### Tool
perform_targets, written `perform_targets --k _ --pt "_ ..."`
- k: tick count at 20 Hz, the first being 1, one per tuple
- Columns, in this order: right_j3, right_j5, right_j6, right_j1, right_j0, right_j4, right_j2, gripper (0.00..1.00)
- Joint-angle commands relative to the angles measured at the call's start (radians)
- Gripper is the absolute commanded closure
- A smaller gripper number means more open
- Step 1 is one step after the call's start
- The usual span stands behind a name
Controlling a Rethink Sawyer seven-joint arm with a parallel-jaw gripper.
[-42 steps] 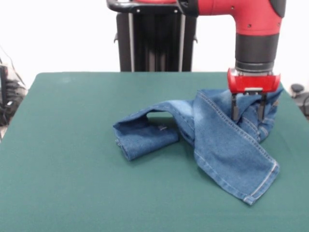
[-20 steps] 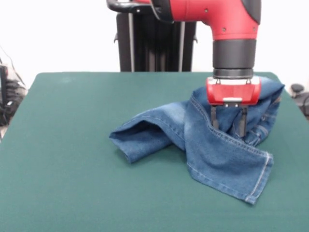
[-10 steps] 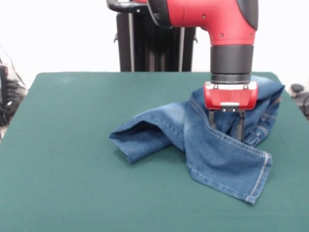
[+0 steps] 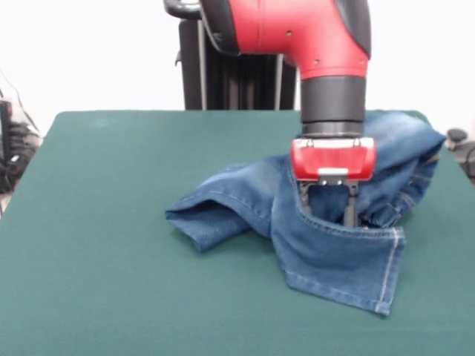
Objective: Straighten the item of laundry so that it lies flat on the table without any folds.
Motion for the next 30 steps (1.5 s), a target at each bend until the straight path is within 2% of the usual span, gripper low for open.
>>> perform_targets --k 1,4,6,16,20,26,27,28,30 --pt "-0.053 -0.458 0.111 0.025 0.060 0.062 -0.111 0.00" --pt "0.010 -0.594 0.121 -0.009 0.090 0.146 -0.145 0.00" --pt "0.027 -0.627 0.121 -0.018 0.097 0.168 -0.150 0.00" --pt "0.032 -0.653 0.111 -0.022 0.103 0.176 -0.165 0.00" --pt "0.015 -0.464 0.133 -0.040 0.070 0.113 -0.120 0.00" --pt "0.000 -0.277 0.158 -0.057 0.012 0.023 -0.037 0.00" --pt "-0.001 -0.210 0.158 -0.063 -0.005 0.011 -0.012 0.00" --pt "-0.006 -0.085 0.153 -0.075 -0.051 -0.032 0.052 0.00" --pt "-0.005 0.143 0.106 -0.091 -0.123 -0.048 0.155 0.00"
